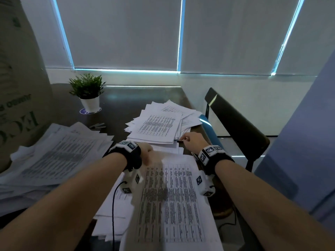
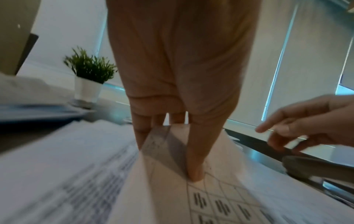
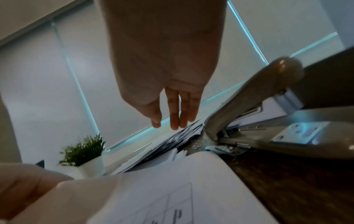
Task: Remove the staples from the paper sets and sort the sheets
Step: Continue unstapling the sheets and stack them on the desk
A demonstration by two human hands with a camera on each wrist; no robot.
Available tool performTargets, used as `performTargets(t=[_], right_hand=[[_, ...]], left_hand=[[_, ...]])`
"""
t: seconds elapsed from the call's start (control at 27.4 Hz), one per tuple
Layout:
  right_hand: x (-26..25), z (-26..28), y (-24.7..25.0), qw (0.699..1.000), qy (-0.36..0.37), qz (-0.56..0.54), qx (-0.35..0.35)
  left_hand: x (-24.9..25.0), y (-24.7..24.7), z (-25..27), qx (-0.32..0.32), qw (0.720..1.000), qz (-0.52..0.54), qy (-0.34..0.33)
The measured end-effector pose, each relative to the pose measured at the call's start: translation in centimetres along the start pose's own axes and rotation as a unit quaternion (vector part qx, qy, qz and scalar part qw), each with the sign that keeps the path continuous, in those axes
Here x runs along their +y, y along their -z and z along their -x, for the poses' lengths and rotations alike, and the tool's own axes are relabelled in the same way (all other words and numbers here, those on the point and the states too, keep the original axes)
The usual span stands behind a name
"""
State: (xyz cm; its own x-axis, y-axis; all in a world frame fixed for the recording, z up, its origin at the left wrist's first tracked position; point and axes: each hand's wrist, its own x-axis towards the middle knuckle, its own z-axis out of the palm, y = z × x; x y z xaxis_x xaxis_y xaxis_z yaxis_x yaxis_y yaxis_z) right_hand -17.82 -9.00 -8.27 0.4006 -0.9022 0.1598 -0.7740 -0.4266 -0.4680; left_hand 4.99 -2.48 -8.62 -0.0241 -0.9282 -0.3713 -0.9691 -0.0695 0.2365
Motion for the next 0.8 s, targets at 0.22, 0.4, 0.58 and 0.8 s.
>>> performTargets(t=[0.22, 0.4, 0.58, 0.8], right_hand=[[0.7, -1.9, -0.1, 0.993, -0.012, -0.059, -0.097], [1.5, -3.7, -0.7, 0.858, -0.139, -0.48, -0.121], [1.1, -2.6, 0.4, 0.85, -0.139, -0.449, -0.239], [2.0, -5.3, -1.1, 0.867, -0.218, -0.448, -0.007]], left_hand=[[-3.0, 2.7, 0.3, 0.126, 0.98, 0.137, -0.069], [-4.1, 6.0, -0.9, 0.36, 0.759, 0.542, -0.036], [-4.5, 8.7, -2.5, 0.479, 0.646, 0.593, 0.045], [-2.4, 5.9, -3.2, 0.24, 0.876, 0.397, 0.13]])
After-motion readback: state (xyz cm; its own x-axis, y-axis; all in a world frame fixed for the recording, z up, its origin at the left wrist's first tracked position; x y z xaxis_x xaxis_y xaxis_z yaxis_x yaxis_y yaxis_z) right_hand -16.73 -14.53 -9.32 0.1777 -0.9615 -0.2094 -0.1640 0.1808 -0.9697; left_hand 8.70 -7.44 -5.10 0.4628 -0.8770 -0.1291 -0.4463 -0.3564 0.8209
